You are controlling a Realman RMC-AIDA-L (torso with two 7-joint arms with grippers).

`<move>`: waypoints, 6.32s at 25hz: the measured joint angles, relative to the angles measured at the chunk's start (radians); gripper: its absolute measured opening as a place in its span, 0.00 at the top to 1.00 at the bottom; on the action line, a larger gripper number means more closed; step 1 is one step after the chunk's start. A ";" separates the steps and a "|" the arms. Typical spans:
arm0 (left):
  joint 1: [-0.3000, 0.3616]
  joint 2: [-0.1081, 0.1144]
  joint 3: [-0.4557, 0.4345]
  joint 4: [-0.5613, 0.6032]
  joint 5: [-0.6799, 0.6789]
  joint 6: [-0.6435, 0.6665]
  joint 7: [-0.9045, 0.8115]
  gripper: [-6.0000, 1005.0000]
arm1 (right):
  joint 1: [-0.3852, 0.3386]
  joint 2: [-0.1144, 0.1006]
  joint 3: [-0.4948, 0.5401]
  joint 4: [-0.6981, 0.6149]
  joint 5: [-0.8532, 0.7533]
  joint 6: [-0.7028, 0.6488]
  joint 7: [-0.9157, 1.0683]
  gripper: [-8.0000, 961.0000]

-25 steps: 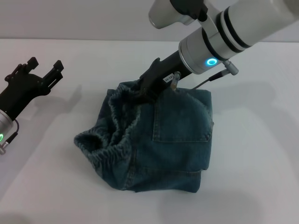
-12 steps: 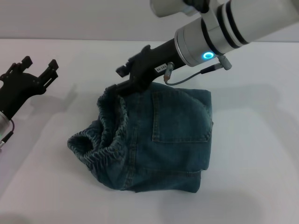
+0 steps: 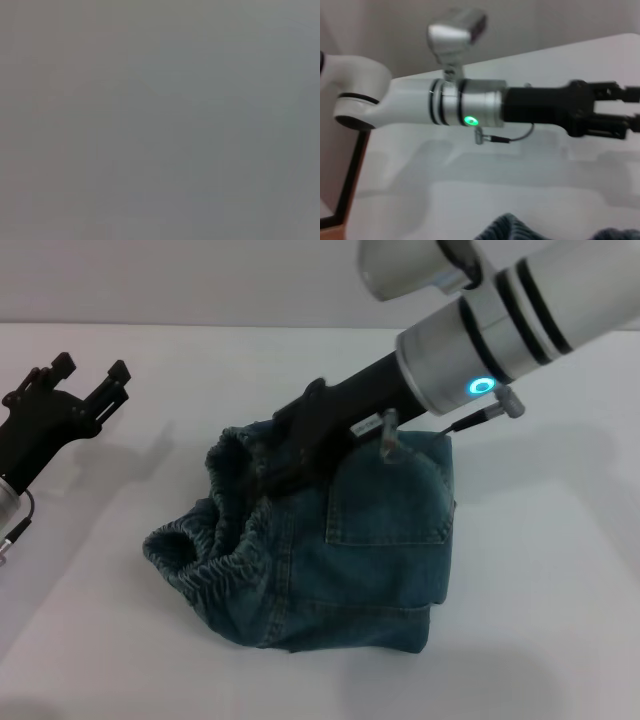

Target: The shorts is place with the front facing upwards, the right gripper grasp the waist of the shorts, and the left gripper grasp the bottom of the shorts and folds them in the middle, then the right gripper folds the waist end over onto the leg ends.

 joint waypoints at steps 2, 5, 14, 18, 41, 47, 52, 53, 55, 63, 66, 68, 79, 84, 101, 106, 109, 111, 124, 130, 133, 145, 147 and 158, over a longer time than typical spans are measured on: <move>0.008 0.001 0.033 0.012 0.002 0.080 -0.037 0.22 | -0.092 -0.001 0.035 -0.054 -0.002 0.066 -0.019 0.47; 0.018 0.002 0.061 0.031 0.003 0.166 -0.103 0.22 | -0.152 -0.001 0.067 -0.072 0.005 0.121 -0.048 0.47; 0.038 0.011 0.252 0.124 0.005 0.424 -0.369 0.22 | -0.377 0.000 0.177 0.002 0.261 0.445 -0.375 0.47; 0.034 0.014 0.359 0.126 0.005 0.491 -0.455 0.22 | -0.396 -0.001 0.234 0.120 0.441 0.546 -0.577 0.47; -0.091 -0.017 0.695 -0.039 0.005 0.358 -0.552 0.22 | -0.305 -0.003 0.419 0.359 0.628 0.608 -0.821 0.46; -0.085 -0.015 0.697 -0.031 0.004 0.228 -0.548 0.22 | -0.310 -0.002 0.414 0.364 0.629 0.602 -0.822 0.46; -0.071 -0.014 0.689 0.012 -0.002 0.097 -0.538 0.22 | -0.308 -0.001 0.412 0.377 0.629 0.595 -0.822 0.46; -0.071 -0.014 0.689 0.012 -0.002 0.097 -0.538 0.22 | -0.307 -0.001 0.412 0.381 0.629 0.592 -0.822 0.46; -0.068 -0.014 0.679 0.028 -0.003 0.071 -0.532 0.22 | -0.306 -0.001 0.413 0.383 0.629 0.587 -0.822 0.46; -0.058 -0.012 0.600 0.044 -0.018 -0.035 -0.436 0.22 | -0.324 -0.001 0.423 0.373 0.660 0.500 -0.823 0.46; -0.049 -0.011 0.542 0.044 -0.057 -0.004 -0.393 0.22 | -0.339 -0.004 0.421 0.347 0.667 0.386 -0.806 0.46; -0.039 -0.011 0.486 0.045 -0.105 0.060 -0.344 0.22 | -0.351 -0.006 0.415 0.309 0.656 0.276 -0.765 0.46; 0.038 -0.012 0.270 -0.013 -0.243 0.278 -0.083 0.22 | -0.228 -0.018 0.351 0.042 0.223 -0.341 -0.251 0.46; 0.054 -0.012 0.254 -0.016 -0.252 0.276 -0.049 0.22 | -0.122 -0.015 0.244 0.042 -0.009 -0.432 -0.095 0.46; 0.059 -0.009 0.249 -0.010 -0.268 0.243 -0.040 0.22 | -0.085 -0.005 0.130 0.242 -0.271 -0.306 -0.024 0.47; 0.058 -0.010 0.249 -0.013 -0.268 0.240 -0.040 0.22 | -0.083 -0.004 0.131 0.269 -0.276 -0.249 -0.023 0.47; 0.059 -0.011 0.249 -0.015 -0.268 0.235 -0.039 0.22 | -0.086 -0.004 0.138 0.267 -0.276 -0.201 -0.009 0.47; 0.061 -0.011 0.249 -0.017 -0.268 0.234 -0.039 0.22 | -0.089 -0.006 0.140 0.264 -0.277 -0.163 0.008 0.47; 0.075 -0.010 0.245 -0.010 -0.268 0.238 -0.048 0.22 | -0.157 -0.005 0.211 0.096 -0.237 -0.209 -0.002 0.46; 0.087 -0.010 0.136 -0.014 -0.269 0.244 -0.037 0.22 | -0.315 -0.002 0.321 -0.014 0.032 -0.108 -0.269 0.46; 0.103 -0.012 0.032 -0.028 -0.269 0.244 0.006 0.22 | -0.392 0.000 0.356 0.049 0.243 0.084 -0.508 0.46; 0.141 -0.016 -0.245 -0.161 -0.270 0.157 0.371 0.22 | -0.324 0.004 0.400 0.752 1.787 0.329 -2.034 0.46; 0.140 -0.015 -0.269 -0.162 -0.270 0.129 0.380 0.22 | -0.319 0.005 0.400 0.776 1.890 0.311 -2.102 0.46; 0.138 -0.014 -0.438 -0.190 -0.270 0.035 0.406 0.22 | -0.348 0.008 0.349 0.830 1.883 0.217 -1.925 0.47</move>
